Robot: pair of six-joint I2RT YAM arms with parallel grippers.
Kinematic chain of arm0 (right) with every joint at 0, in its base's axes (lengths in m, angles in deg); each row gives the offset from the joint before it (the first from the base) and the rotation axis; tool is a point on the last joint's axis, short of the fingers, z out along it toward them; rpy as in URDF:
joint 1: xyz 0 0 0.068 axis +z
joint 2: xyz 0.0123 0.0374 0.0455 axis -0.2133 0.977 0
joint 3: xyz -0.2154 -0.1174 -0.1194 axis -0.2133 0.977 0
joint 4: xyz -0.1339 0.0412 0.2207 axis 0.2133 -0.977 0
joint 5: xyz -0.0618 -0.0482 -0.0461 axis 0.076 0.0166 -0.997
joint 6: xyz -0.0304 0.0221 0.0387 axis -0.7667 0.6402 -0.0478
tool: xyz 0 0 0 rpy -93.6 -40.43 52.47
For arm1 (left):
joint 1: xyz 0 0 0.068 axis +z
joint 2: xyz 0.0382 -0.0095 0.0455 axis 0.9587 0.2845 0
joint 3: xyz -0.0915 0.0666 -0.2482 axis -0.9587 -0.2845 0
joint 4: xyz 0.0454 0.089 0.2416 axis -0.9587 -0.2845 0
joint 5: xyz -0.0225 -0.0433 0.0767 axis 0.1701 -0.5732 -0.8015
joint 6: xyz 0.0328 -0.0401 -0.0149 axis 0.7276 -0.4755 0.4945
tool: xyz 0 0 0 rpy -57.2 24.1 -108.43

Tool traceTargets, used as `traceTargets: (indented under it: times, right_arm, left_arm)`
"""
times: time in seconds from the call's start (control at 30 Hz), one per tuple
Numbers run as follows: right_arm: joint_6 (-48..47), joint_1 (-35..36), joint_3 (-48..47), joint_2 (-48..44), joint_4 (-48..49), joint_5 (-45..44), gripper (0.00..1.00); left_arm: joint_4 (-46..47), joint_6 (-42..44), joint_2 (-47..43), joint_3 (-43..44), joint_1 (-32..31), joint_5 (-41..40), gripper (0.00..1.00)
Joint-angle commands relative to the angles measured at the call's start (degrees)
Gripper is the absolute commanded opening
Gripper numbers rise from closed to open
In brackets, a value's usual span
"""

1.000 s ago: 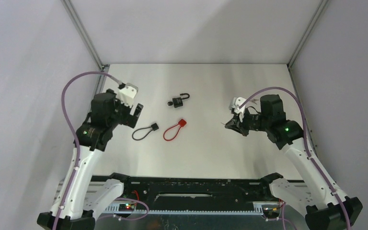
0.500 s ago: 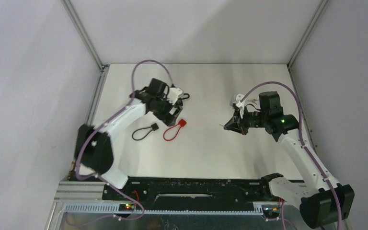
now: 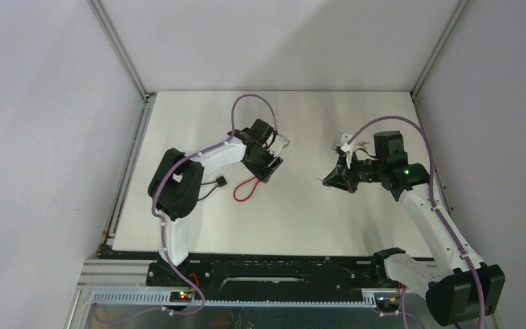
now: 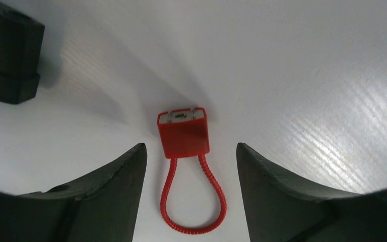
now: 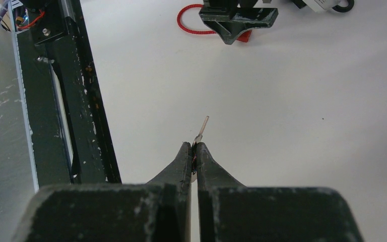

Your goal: Unlock with the key

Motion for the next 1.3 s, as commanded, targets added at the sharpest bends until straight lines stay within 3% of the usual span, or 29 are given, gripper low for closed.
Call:
traceTargets:
  times: [0.0, 0.33, 0.47, 0.67, 0.77, 0.83, 0.97, 1.1, 1.27]
  right_arm:
    - [-1.1, -0.5, -0.6, 0.3, -0.5, 1.9, 0.00]
    - [-1.2, -2.1, -0.6, 0.8, -1.2, 3.6, 0.00]
    - [-1.1, -2.2, -0.6, 0.8, -1.1, 3.8, 0.00]
    - [-0.2, -2.5, -0.6, 0.2, -0.5, 4.1, 0.00]
    - [0.1, -2.8, -0.8, -0.9, 0.6, 4.6, 0.00]
    - [-1.7, -2.8, -2.8, -0.9, -1.5, 5.7, 0.00]
    - [-9.7, -2.7, -9.9, -0.4, -10.3, 9.4, 0.00]
    - [-16.2, 2.1, -17.6, 0.0, -19.5, 7.6, 0.00]
    - [-17.0, 16.5, -19.2, -3.5, -19.1, -5.6, 0.00]
  left_arm:
    - [6.4, -2.1, 0.3, -1.3, -1.0, -1.3, 0.68]
    - [13.2, -3.2, 0.0, -7.9, -1.7, -3.5, 0.64]
    - [14.3, -3.5, -0.1, -9.1, -1.7, -3.2, 0.55]
    - [14.9, -2.0, -2.5, -11.7, -1.6, -1.1, 0.23]
    - [13.1, 2.3, -7.7, -12.7, -1.6, 6.1, 0.08]
    - [7.0, 6.1, -11.6, -10.8, -1.7, 15.0, 0.01]
    - [-10.8, 20.2, -18.7, -3.0, -3.4, 35.4, 0.00]
    - [-26.2, 32.8, -23.6, 4.2, -7.6, 42.0, 0.00]
    - [-48.3, 45.9, -19.9, 18.3, -12.3, 46.7, 0.00]
